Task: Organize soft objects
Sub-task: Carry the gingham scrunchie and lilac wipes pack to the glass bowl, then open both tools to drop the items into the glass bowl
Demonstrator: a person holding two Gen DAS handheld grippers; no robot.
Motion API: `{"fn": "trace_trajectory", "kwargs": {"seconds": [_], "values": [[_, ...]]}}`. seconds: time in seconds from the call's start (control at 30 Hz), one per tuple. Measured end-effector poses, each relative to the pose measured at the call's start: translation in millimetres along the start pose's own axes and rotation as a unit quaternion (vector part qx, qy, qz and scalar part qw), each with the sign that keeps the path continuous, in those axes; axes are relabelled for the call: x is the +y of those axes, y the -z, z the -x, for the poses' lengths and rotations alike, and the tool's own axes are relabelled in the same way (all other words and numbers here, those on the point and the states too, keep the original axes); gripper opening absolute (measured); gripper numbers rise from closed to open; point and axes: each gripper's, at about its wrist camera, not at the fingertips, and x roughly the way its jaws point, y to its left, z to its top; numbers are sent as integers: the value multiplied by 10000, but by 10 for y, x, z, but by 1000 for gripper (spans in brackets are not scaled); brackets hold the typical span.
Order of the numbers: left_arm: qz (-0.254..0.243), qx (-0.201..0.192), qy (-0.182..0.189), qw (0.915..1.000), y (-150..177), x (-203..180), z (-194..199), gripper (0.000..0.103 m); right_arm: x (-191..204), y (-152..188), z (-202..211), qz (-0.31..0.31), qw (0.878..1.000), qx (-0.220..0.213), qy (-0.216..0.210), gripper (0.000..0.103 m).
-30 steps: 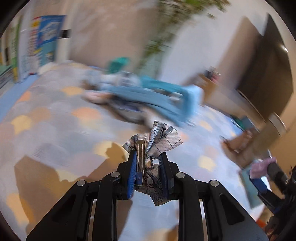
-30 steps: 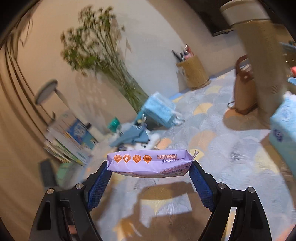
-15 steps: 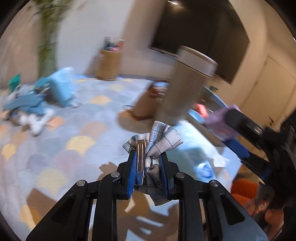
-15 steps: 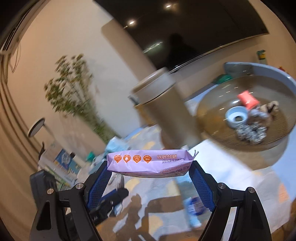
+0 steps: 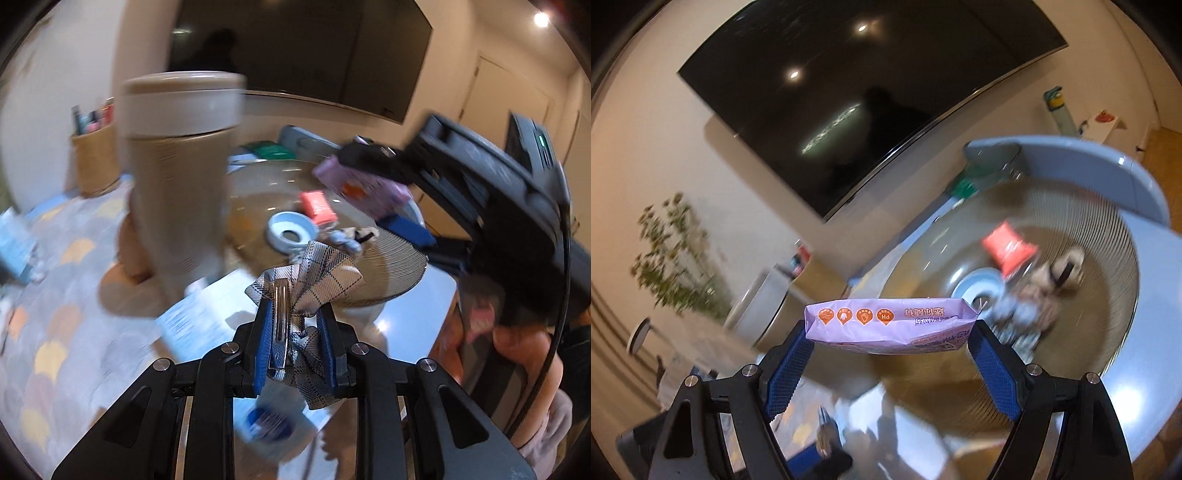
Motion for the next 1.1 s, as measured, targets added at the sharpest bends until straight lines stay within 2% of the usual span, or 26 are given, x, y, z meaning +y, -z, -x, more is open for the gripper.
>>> {"fn": "trace_trajectory", "kwargs": {"seconds": [0.2,0.43,0.53,0.57,0.63,0.8,0.87,1.1], "values": [[-237,-79,-71,9997,-273,-221,-234,22,-69,-391,-137,170,9991,-76,374,84],[-29,-5,-161,9999,-507,-182,-547,23,-39,-802,-516,634,9942,182,844,84],[49,145,-231,9996,-554,-155,-666,41,-33,-869,-702,768,9916,337,988,87],[96,232,-205,9995,-573,-118,-713,50,-30,-882,-756,826,9903,374,1048,92],[176,377,-137,9990,-584,-106,-783,57,-28,-901,-865,931,9850,578,1329,98],[175,396,-168,9989,-579,-138,-803,64,-101,-935,-824,865,9842,580,1430,98],[102,344,-230,9991,-565,-160,-774,70,-118,-941,-765,843,9838,536,1490,98],[10,292,-194,9994,-564,-214,-675,71,-134,-916,-577,603,9856,423,1525,98]]}}
